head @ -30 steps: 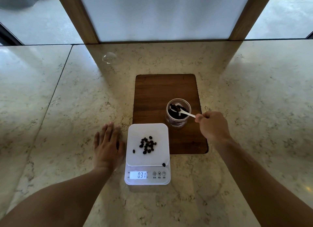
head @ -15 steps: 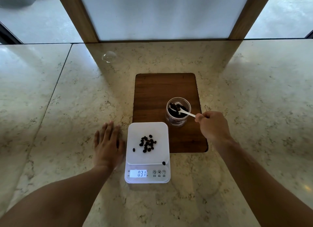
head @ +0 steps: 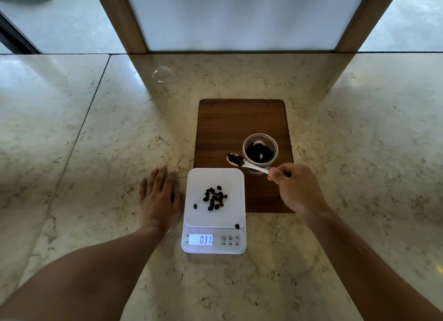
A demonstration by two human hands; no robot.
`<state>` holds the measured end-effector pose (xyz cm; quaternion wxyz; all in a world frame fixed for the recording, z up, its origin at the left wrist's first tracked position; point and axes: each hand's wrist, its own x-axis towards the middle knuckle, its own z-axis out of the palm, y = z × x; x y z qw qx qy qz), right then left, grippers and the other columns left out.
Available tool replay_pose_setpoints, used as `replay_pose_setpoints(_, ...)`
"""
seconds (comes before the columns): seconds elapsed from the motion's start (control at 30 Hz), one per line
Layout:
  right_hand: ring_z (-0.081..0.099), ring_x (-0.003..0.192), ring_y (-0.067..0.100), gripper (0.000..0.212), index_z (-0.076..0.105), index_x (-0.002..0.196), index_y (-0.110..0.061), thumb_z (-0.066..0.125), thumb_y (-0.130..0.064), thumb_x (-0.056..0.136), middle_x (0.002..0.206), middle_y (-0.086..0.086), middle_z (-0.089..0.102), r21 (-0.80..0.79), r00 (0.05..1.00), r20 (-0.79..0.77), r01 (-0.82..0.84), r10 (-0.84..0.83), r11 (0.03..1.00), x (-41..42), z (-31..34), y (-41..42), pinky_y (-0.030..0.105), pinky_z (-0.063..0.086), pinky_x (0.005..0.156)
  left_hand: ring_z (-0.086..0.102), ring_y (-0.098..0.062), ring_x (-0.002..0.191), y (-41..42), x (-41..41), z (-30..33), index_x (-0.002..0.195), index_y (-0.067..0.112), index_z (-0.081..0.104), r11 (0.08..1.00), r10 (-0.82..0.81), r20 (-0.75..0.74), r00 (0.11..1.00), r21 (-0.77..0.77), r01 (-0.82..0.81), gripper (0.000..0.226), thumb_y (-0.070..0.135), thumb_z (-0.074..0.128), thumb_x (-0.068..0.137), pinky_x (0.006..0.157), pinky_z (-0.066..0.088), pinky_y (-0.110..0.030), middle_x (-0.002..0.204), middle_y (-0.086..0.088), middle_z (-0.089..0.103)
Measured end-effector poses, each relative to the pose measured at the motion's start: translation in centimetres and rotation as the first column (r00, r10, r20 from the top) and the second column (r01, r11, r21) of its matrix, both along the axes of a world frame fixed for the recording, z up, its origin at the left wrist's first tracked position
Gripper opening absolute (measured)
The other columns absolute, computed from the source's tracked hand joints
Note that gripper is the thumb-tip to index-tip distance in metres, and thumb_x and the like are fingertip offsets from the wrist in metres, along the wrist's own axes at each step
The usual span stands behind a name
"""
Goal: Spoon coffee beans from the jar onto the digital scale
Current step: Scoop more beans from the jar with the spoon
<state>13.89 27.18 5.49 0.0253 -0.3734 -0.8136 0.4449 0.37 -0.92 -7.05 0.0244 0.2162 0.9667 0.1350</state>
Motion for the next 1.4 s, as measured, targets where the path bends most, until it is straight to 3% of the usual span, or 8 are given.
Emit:
replay_pose_setpoints(0.13, 0.055, 0.055, 0.014, 0.028, 0.068, 0.069, -0.024, 0.060, -0.032, 0.094, 0.065, 0.004, 0.066, -0.028, 1.000, 0.027, -0.014, 0.015, 1.000, 0.8, -1.2, -1.5, 0.028, 0.040, 0.051, 0.009, -0.018, 0.152, 0.1, -0.1, 0.0, 0.150, 0.023, 0.037, 1.000, 0.004, 0.004, 1.000, 0.001, -0.004, 0.064, 0.045, 0.025, 0.091, 0.123, 0.001, -0.045, 0.163, -0.004, 0.025)
replay_pose_setpoints(0.4, 0.052, 0.053, 0.010, 0.027, 0.067, 0.068, -0.024, 0.061, -0.031, 0.093, 0.061, -0.001, 0.063, -0.052, 0.997, 0.062, -0.043, 0.047, 0.998, 1.4, -2.8, -3.5, 0.028, 0.039, 0.050, 0.005, -0.017, 0.152, -0.1, 0.0, -0.1, 0.151, 0.024, 0.033, 1.000, -0.006, 0.008, 1.000, -0.008, 0.006, 0.063, 0.045, 0.024, 0.093, 0.123, 0.002, -0.046, 0.164, -0.003, 0.023)
replay_pose_setpoints(0.7, 0.051, 0.051, 0.002, 0.020, 0.069, 0.074, -0.020, 0.065, -0.030, 0.091, 0.055, -0.008, 0.056, -0.023, 0.997, 0.012, -0.073, 0.073, 0.997, 1.6, -3.1, -3.6, 0.020, 0.032, 0.049, 0.009, -0.017, 0.152, -0.2, -0.2, -0.7, 0.149, 0.026, 0.035, 1.000, 0.000, -0.009, 1.000, 0.011, 0.000, 0.059, 0.043, 0.030, 0.093, 0.122, 0.004, -0.046, 0.162, -0.003, 0.026)
replay_pose_setpoints(0.93, 0.053, 0.058, 0.006, 0.018, 0.068, 0.075, -0.019, 0.065, -0.029, 0.091, 0.061, -0.010, 0.059, 0.020, 0.994, -0.012, -0.110, 0.110, 0.994, 1.7, -3.0, -3.9, 0.022, 0.037, 0.053, 0.009, -0.018, 0.152, -0.2, -0.1, -0.5, 0.149, 0.025, 0.036, 1.000, -0.001, -0.013, 1.000, 0.017, 0.001, 0.059, 0.042, 0.029, 0.092, 0.122, 0.004, -0.047, 0.162, -0.004, 0.027)
replay_pose_setpoints(1.17, 0.053, 0.065, -0.005, 0.016, 0.067, 0.074, -0.020, 0.067, -0.025, 0.090, 0.062, -0.012, 0.060, 0.057, 0.989, -0.066, -0.125, 0.129, 0.991, 1.9, -2.9, -4.1, 0.018, 0.035, 0.052, 0.008, -0.018, 0.152, -0.2, -0.1, -0.6, 0.149, 0.025, 0.036, 1.000, -0.002, -0.018, 1.000, 0.017, 0.002, 0.060, 0.042, 0.029, 0.092, 0.122, 0.004, -0.047, 0.162, -0.004, 0.026)
replay_pose_setpoints(1.4, 0.056, 0.065, 0.004, 0.014, 0.068, 0.076, -0.016, 0.067, -0.022, 0.089, 0.068, -0.010, 0.063, 0.136, 0.980, -0.122, -0.142, 0.158, 0.981, 1.9, -2.8, -4.1, 0.022, 0.041, 0.057, 0.007, -0.018, 0.152, -0.3, -0.2, -0.6, 0.150, 0.025, 0.035, 1.000, -0.004, -0.012, 1.000, 0.009, 0.004, 0.061, 0.042, 0.029, 0.092, 0.123, 0.004, -0.046, 0.163, -0.004, 0.025)
